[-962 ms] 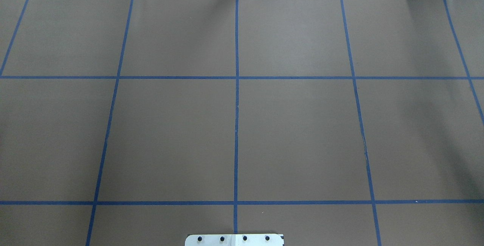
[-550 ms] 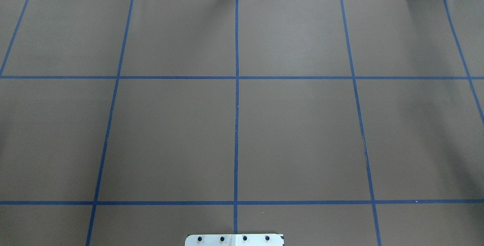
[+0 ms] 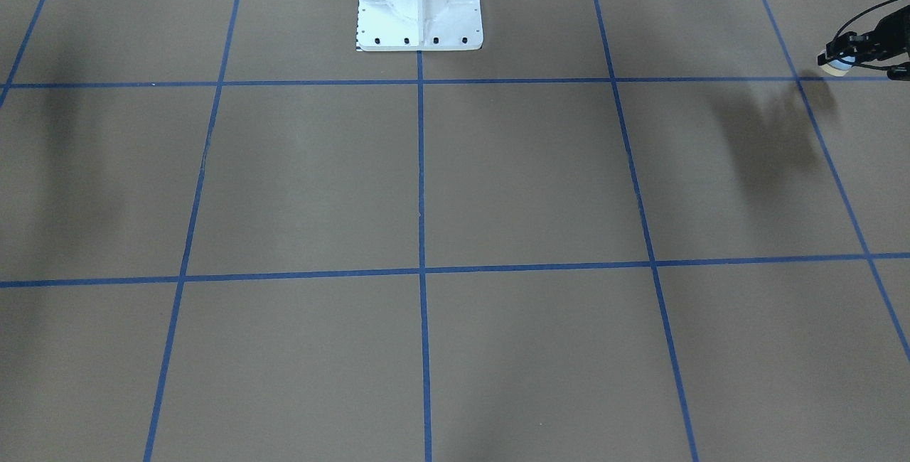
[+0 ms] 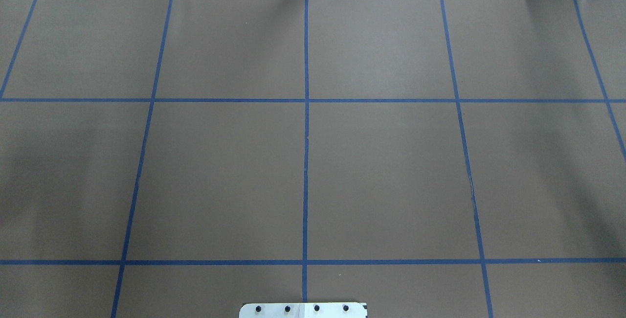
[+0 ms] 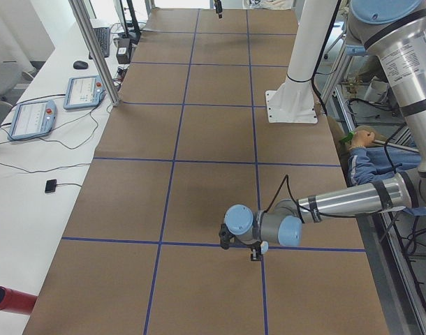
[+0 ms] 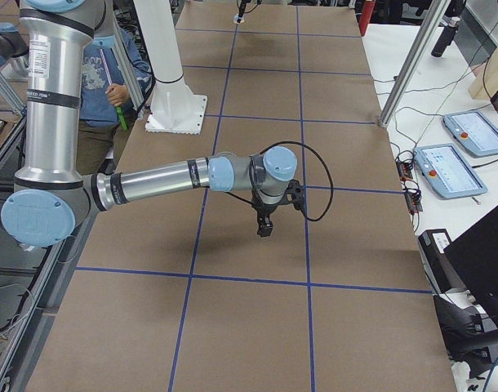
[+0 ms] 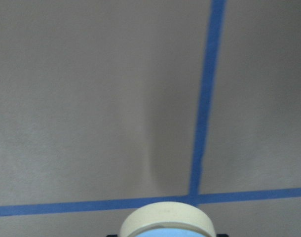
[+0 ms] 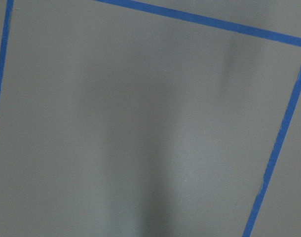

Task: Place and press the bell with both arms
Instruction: 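Carry the bell with the left gripper toward the table center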

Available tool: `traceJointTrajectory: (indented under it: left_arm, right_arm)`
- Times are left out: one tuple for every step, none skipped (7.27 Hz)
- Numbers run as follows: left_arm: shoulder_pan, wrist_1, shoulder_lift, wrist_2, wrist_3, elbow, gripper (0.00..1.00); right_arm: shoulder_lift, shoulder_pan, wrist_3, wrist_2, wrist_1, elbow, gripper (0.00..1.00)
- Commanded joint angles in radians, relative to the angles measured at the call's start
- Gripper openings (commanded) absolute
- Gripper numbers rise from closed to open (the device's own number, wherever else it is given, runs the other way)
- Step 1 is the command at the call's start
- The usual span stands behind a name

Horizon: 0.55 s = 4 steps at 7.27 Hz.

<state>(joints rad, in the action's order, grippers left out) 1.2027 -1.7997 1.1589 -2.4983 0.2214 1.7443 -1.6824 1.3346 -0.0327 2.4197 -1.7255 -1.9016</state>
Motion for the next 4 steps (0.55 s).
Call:
traceJointTrajectory:
  left_arm:
    - [-0.003, 0.347, 0.175, -0.002, 0.056, 0.206, 0.00]
    - [-0.056, 0.405, 0.306, -0.002, 0.172, 0.208, 0.00]
    - [-0.145, 0.430, 0.444, 0.001, 0.332, 0.190, 0.00]
    - [-0.219, 0.453, 0.573, 0.003, 0.466, 0.166, 0.00]
  right_arm:
    - [0.027, 0.000, -0.001, -0.008, 0.000, 0.007, 1.00]
    - [0.030, 0.000, -0.001, -0.020, 0.000, 0.007, 1.00]
    - [0.027, 0.001, -0.001, -0.022, 0.003, 0.007, 1.00]
    - [0.030, 0.000, -0.003, -0.021, 0.003, 0.007, 1.00]
